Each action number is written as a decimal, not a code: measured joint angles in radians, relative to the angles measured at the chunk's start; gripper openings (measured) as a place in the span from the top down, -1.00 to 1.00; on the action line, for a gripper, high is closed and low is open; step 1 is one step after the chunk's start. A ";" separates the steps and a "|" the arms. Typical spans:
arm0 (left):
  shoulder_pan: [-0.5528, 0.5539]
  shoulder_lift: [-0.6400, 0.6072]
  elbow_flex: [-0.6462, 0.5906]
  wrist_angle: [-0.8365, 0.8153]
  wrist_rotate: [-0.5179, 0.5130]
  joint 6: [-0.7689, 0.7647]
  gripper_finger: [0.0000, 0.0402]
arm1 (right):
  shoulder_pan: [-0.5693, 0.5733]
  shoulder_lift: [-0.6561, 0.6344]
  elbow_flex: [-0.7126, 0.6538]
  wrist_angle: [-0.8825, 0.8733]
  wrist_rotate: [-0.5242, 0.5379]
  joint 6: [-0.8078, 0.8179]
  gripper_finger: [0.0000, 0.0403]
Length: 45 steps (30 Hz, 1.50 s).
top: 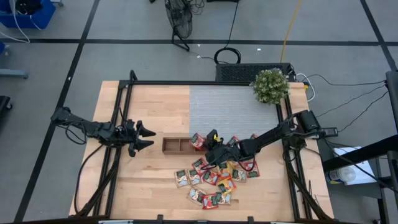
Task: Pick & Place Tea
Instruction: Put the red tea bag into the right section of the wooden organizer
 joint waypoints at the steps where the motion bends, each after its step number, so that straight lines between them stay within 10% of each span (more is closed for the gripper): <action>1: 0.000 0.000 0.000 0.000 0.000 0.000 -0.25 | 0.000 0.000 0.000 0.000 0.000 0.000 0.74; 17: 0.000 0.000 0.000 0.001 -0.001 0.000 -0.25 | -0.053 -0.196 0.038 -0.165 0.069 0.135 0.40; 24: 0.000 0.000 0.000 0.000 -0.001 0.000 -0.25 | -0.194 -0.342 0.165 -0.517 -0.265 0.447 0.38; 35: 0.000 0.000 0.000 0.000 -0.001 0.000 -0.25 | -0.300 -0.155 0.168 -0.484 -0.648 0.474 0.12; 45: 0.000 0.000 0.000 0.000 -0.001 0.000 -0.25 | -0.353 -0.053 0.168 -0.395 -0.738 0.465 0.13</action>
